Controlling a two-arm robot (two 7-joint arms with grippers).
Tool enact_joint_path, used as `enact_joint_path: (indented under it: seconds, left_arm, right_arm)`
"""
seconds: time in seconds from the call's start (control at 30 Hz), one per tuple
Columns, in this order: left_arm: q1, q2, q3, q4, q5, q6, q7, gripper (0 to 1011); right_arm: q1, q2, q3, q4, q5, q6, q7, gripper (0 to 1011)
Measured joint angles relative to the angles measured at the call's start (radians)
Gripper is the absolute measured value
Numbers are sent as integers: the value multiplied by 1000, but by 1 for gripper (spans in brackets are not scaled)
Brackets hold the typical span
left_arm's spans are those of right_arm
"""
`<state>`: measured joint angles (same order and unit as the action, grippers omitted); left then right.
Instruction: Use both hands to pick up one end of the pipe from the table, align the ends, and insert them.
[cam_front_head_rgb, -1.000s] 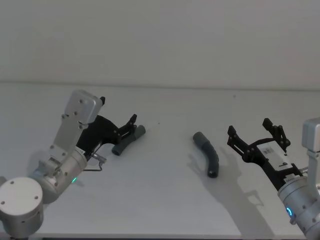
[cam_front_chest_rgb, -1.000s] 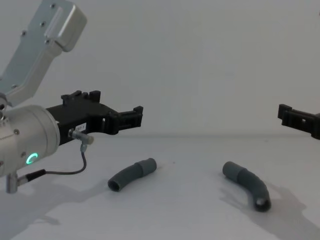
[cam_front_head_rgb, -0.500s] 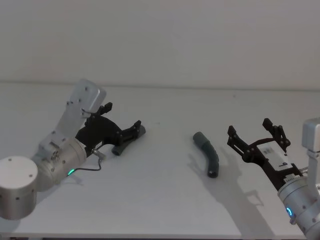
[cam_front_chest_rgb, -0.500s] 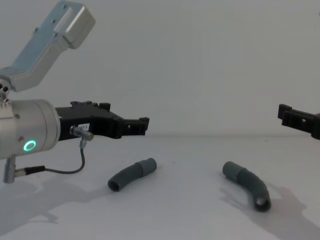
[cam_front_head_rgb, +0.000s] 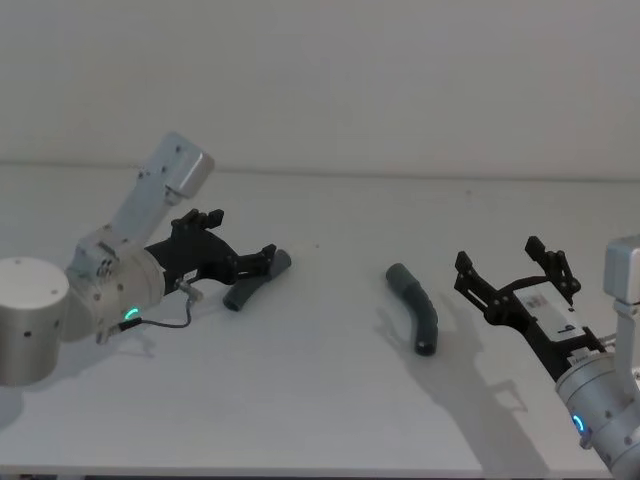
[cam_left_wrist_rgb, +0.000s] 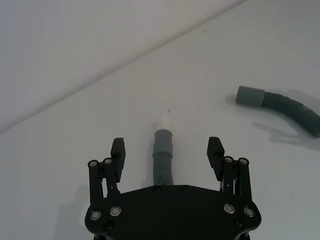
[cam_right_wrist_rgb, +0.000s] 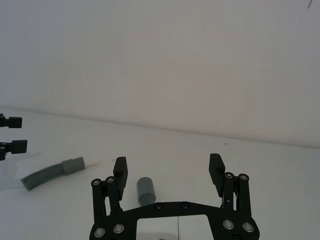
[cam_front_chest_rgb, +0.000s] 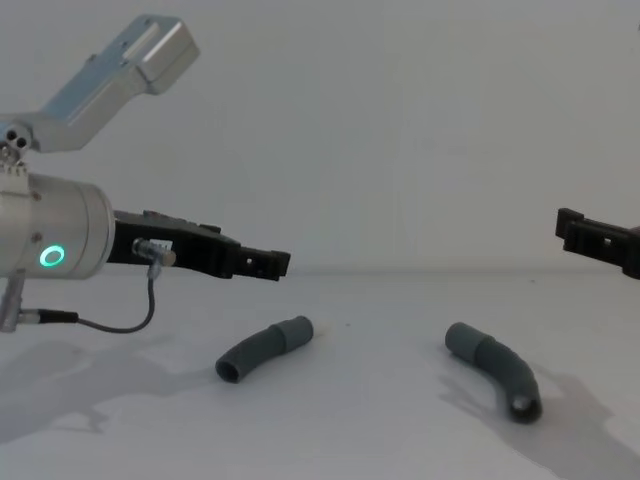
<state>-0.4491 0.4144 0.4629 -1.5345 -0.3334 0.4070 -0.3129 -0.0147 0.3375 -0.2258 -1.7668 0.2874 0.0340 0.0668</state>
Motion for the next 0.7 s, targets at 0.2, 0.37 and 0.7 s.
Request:
enact_joint_path:
  seconds: [0.2,0.37,0.7]
  left_arm:
    - [-54,-3,12,50,-4,50,-43,1000]
    - [-92,-9,25,95,-7,76,-77,1000]
    - [-147,-30,52,178,0,89,-114,1000]
  right_arm:
    - [0,0,0,0,0,0,0,1000]
    - [0,0,0,0,0,0,0,1000]
    - [0,0,0,0,0,0,0,1000]
